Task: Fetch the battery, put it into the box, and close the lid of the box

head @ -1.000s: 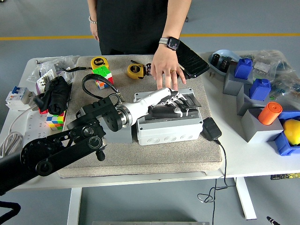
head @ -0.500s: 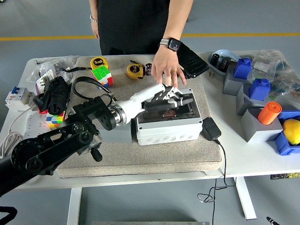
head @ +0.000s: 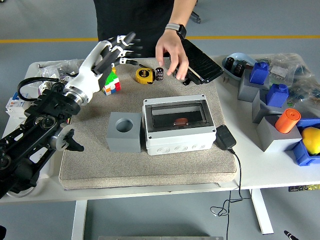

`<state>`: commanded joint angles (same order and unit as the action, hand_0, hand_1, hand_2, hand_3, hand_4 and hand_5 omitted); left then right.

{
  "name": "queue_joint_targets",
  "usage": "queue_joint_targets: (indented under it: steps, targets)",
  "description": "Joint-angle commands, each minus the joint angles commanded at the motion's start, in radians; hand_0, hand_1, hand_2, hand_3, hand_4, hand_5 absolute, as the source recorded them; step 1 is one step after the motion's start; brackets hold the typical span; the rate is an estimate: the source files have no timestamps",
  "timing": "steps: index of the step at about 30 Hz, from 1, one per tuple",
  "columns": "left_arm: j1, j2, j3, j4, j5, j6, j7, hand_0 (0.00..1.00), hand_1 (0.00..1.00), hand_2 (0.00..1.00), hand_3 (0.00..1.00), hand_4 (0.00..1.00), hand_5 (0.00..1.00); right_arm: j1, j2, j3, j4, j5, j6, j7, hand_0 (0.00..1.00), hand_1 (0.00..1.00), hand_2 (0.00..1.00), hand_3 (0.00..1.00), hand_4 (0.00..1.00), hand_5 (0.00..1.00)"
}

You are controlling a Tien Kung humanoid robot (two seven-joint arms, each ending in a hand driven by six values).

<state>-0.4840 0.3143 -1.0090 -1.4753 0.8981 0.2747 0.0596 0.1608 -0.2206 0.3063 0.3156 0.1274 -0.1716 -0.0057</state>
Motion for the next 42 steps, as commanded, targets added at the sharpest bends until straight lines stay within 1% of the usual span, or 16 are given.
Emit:
queue_joint_targets:
  steps: [4, 9, 13, 15, 17, 20, 25, 31, 42]
  targets:
    - [0.068, 0.012, -0.083, 0.015, -0.027, -0.003, -0.023, 0.712, 0.734, 0.697, 0.692, 0.998, 0.747, 0.001, 0.0, -0.004, -0.001, 0.004, 0.002, -0.002, 0.579, 0.636, 0.661, 0.573, 0.936, 0.497]
    - [0.106, 0.024, -0.113, 0.052, -0.04, 0.009, -0.048, 0.707, 0.732, 0.7, 0.691, 0.998, 0.737, 0.005, 0.002, -0.005, -0.001, 0.004, 0.003, -0.001, 0.578, 0.637, 0.661, 0.573, 0.936, 0.497]
    - [0.134, 0.021, -0.153, 0.055, -0.049, 0.031, -0.075, 0.695, 0.725, 0.691, 0.682, 0.998, 0.726, 0.011, 0.002, -0.008, -0.002, 0.006, 0.003, 0.001, 0.578, 0.637, 0.661, 0.573, 0.936, 0.497]
    - [0.146, 0.019, -0.181, 0.067, -0.054, 0.042, -0.091, 0.695, 0.725, 0.691, 0.682, 0.998, 0.726, 0.013, 0.001, -0.009, -0.001, 0.006, 0.004, 0.001, 0.578, 0.637, 0.661, 0.573, 0.936, 0.497]
    - [0.15, 0.02, -0.198, 0.079, -0.055, 0.044, -0.096, 0.685, 0.716, 0.684, 0.679, 0.998, 0.72, 0.014, 0.001, -0.012, -0.001, 0.006, 0.005, 0.0, 0.576, 0.637, 0.661, 0.574, 0.935, 0.496]
    - [0.158, 0.031, -0.219, 0.091, -0.054, 0.046, -0.099, 0.685, 0.716, 0.684, 0.679, 0.998, 0.72, 0.015, -0.002, -0.014, -0.001, 0.006, 0.007, -0.001, 0.576, 0.637, 0.661, 0.574, 0.935, 0.496]
    - [0.172, 0.046, -0.23, 0.101, -0.049, 0.042, -0.095, 0.67, 0.709, 0.68, 0.673, 0.998, 0.707, 0.016, -0.003, -0.022, -0.002, 0.009, 0.008, -0.003, 0.578, 0.637, 0.661, 0.574, 0.936, 0.497]
    - [0.189, 0.045, -0.235, 0.109, -0.043, 0.038, -0.084, 0.671, 0.709, 0.679, 0.672, 0.998, 0.698, 0.02, -0.001, -0.024, -0.001, 0.006, 0.007, -0.003, 0.579, 0.636, 0.661, 0.574, 0.936, 0.496]
    - [0.192, 0.053, -0.248, 0.109, -0.036, 0.035, -0.078, 0.655, 0.705, 0.675, 0.67, 0.998, 0.683, 0.019, -0.005, -0.024, 0.0, 0.007, 0.008, -0.01, 0.58, 0.637, 0.661, 0.574, 0.937, 0.497]
